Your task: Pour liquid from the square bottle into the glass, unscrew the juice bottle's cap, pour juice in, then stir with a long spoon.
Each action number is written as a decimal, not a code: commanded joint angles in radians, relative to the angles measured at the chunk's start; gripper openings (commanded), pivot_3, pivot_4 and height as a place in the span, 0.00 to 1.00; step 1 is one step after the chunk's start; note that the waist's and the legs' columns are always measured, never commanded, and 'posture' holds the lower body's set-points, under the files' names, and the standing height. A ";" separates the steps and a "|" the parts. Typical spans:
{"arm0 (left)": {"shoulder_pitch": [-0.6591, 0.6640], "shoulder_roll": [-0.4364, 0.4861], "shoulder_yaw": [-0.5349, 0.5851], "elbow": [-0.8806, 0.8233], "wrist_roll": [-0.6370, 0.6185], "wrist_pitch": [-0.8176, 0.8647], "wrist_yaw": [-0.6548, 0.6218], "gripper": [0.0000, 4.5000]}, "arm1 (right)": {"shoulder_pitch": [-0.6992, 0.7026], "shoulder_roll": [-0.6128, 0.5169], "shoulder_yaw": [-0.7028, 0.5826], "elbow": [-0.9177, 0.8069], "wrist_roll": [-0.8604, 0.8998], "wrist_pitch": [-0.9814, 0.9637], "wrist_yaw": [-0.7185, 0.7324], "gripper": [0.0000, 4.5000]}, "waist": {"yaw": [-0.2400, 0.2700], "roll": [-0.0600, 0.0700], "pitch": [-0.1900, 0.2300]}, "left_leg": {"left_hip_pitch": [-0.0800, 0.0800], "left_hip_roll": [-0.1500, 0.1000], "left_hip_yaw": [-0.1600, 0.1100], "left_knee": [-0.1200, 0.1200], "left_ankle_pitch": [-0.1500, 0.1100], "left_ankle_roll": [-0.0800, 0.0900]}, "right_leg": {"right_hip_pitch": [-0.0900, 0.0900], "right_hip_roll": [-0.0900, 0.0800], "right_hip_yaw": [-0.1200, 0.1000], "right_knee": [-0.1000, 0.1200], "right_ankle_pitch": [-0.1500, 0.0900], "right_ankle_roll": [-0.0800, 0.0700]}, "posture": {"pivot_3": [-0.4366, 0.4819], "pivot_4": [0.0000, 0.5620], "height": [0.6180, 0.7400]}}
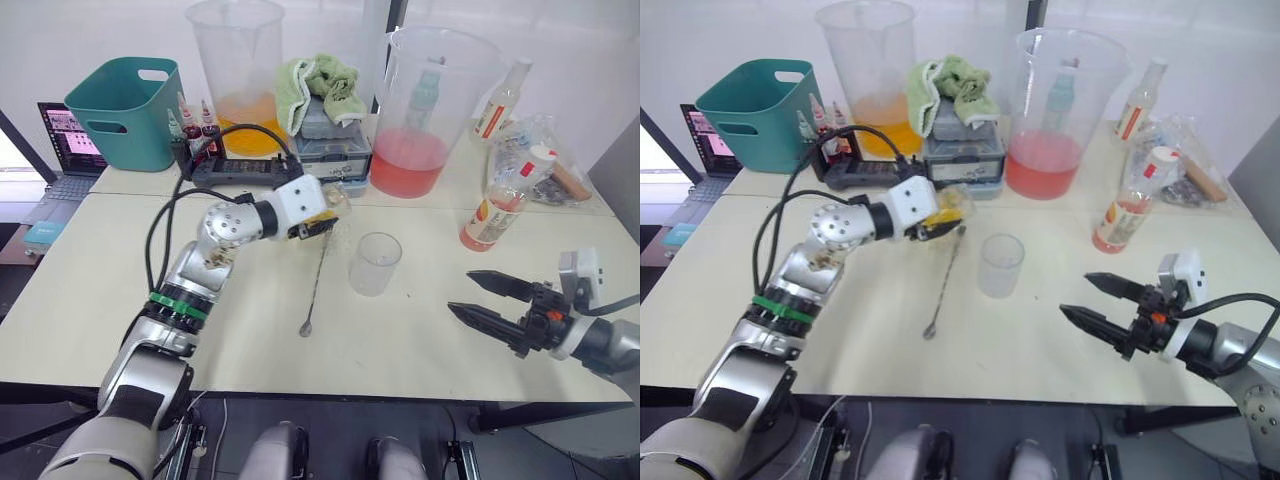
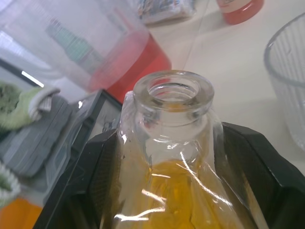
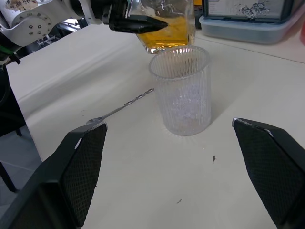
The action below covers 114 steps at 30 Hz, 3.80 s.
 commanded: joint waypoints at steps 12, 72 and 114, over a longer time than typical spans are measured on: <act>-0.059 -0.029 -0.039 -0.004 0.232 -0.195 0.197 0.62 | 0.059 0.019 -0.063 -0.091 0.031 -0.023 -0.043 0.99 | -0.003 0.000 0.000 | 0.000 0.000 0.000 0.000 0.000 0.001 | 0.000 0.000 0.000 0.000 0.000 0.000 | 0.48 0.27 0.99; -0.146 0.008 -0.194 0.035 0.748 -0.417 0.574 0.62 | -0.058 -0.020 0.076 -0.130 0.049 0.034 -0.160 0.99 | -0.004 0.000 0.000 | -0.002 0.000 0.000 0.000 -0.001 0.001 | -0.003 -0.001 0.000 0.003 0.000 0.000 | 0.48 0.27 0.99; -0.169 -0.005 -0.177 0.076 0.704 -0.446 0.601 0.62 | -0.077 -0.016 0.100 -0.103 0.029 0.017 -0.142 0.99 | -0.004 0.000 0.000 | -0.014 0.000 -0.001 0.014 -0.002 0.003 | -0.014 -0.002 0.000 0.016 0.000 0.000 | 0.48 0.27 0.99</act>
